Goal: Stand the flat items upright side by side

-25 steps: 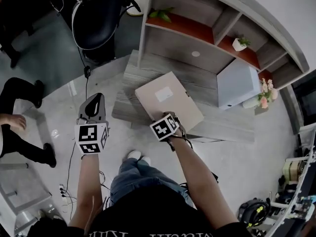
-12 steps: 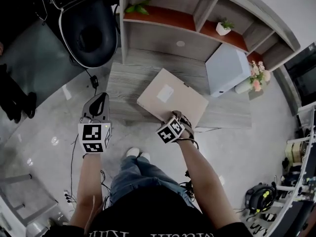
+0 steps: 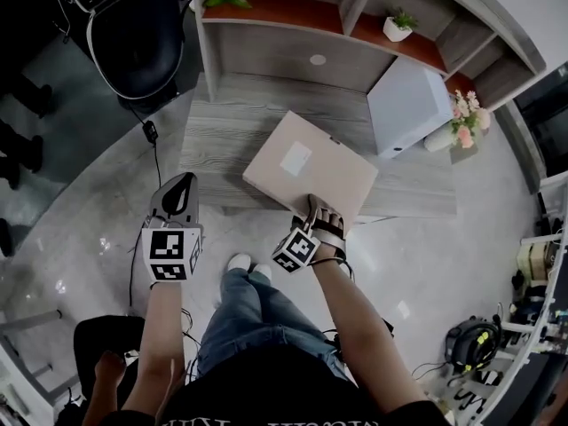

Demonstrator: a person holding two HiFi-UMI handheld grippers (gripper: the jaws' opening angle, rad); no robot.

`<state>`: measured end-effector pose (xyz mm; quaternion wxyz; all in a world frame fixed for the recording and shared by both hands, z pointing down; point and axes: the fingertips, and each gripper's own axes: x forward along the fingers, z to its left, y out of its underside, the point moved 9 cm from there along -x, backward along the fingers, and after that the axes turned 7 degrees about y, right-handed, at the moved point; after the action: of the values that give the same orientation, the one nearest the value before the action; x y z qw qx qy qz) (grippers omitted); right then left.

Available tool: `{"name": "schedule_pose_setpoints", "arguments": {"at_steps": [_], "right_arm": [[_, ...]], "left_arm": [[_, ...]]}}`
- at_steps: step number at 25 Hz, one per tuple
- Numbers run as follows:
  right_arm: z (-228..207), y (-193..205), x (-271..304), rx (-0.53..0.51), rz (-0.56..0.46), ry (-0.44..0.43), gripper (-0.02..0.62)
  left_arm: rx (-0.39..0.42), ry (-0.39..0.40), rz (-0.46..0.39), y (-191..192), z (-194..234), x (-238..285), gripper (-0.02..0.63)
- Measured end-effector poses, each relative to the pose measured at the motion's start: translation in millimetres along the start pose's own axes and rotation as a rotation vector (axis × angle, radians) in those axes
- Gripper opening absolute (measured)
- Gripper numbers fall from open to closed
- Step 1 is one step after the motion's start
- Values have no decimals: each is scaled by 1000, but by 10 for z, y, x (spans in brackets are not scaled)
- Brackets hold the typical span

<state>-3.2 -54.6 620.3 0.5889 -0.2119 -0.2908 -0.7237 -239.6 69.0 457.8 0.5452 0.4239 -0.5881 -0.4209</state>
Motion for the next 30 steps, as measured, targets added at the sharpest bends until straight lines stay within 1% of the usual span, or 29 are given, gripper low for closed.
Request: {"name": "schedule_pose_setpoints", "arguments": {"at_steps": [7, 13, 15, 17, 19, 22, 25, 30], "right_arm": [[167, 19, 86, -99, 11, 196, 342], [254, 34, 214, -123, 55, 357, 350], [312, 40, 251, -140, 59, 401, 351], [310, 44, 214, -162, 67, 421, 351], [295, 63, 153, -161, 79, 419, 343], [281, 131, 4, -160, 97, 372, 337], [175, 168, -163, -147, 106, 289, 336], [-175, 92, -341, -97, 117, 131, 336]], "left_arm": [[-6, 24, 15, 241, -191, 15, 11], [20, 71, 1, 494, -230, 84, 11], [34, 90, -6, 578, -242, 57, 11], [44, 111, -9, 648, -266, 7, 11], [49, 127, -6, 680, -282, -30, 11], [47, 146, -13, 593, -284, -84, 11], [53, 159, -29, 388, -290, -139, 11], [59, 174, -64, 31, -294, -186, 11]]}}
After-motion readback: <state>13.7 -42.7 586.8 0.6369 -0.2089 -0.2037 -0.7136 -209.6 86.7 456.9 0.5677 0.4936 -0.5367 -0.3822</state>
